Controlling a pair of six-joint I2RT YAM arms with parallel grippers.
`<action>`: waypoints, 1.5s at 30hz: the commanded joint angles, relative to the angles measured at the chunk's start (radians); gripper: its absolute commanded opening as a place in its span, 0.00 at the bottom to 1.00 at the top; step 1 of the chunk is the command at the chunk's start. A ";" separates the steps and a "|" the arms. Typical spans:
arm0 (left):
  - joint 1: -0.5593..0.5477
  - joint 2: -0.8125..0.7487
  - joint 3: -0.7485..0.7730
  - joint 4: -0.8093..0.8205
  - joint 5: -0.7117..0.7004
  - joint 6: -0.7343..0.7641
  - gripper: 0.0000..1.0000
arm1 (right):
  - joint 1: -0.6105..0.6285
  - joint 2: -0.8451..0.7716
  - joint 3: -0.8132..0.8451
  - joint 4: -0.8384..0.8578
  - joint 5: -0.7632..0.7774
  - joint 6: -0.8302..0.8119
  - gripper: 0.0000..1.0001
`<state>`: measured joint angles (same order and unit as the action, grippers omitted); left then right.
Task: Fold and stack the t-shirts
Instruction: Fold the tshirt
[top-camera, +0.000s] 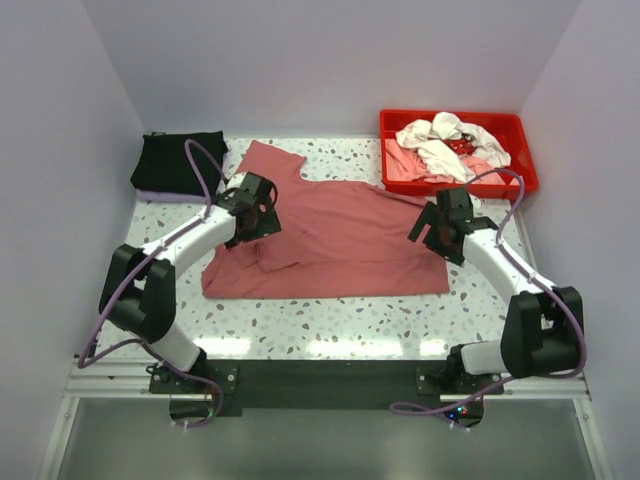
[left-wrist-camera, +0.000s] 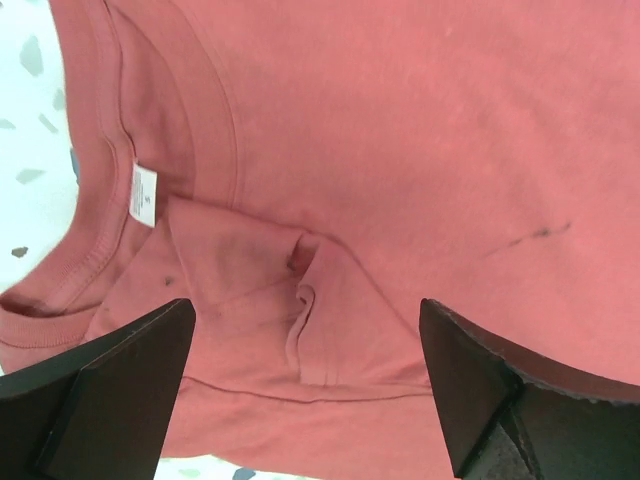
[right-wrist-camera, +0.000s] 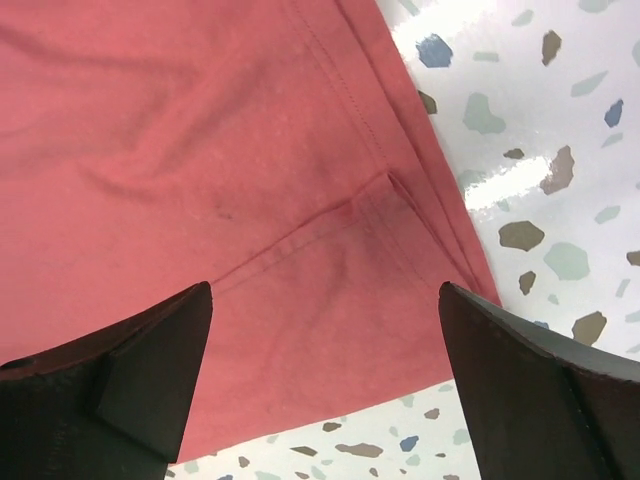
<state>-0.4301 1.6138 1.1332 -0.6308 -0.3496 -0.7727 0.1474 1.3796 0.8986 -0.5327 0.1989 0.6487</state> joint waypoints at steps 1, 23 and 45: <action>0.017 -0.038 0.066 0.037 -0.042 0.001 1.00 | -0.005 -0.060 0.028 0.048 -0.024 -0.064 0.99; 0.028 -0.187 -0.317 0.257 0.115 -0.043 0.68 | 0.118 -0.155 -0.122 0.129 -0.360 -0.299 0.99; 0.106 -0.157 -0.368 0.273 0.081 -0.023 0.42 | 0.119 -0.152 -0.125 0.086 -0.308 -0.311 0.99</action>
<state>-0.3359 1.4368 0.7544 -0.4015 -0.2481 -0.8078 0.2638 1.2476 0.7765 -0.4343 -0.1398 0.3550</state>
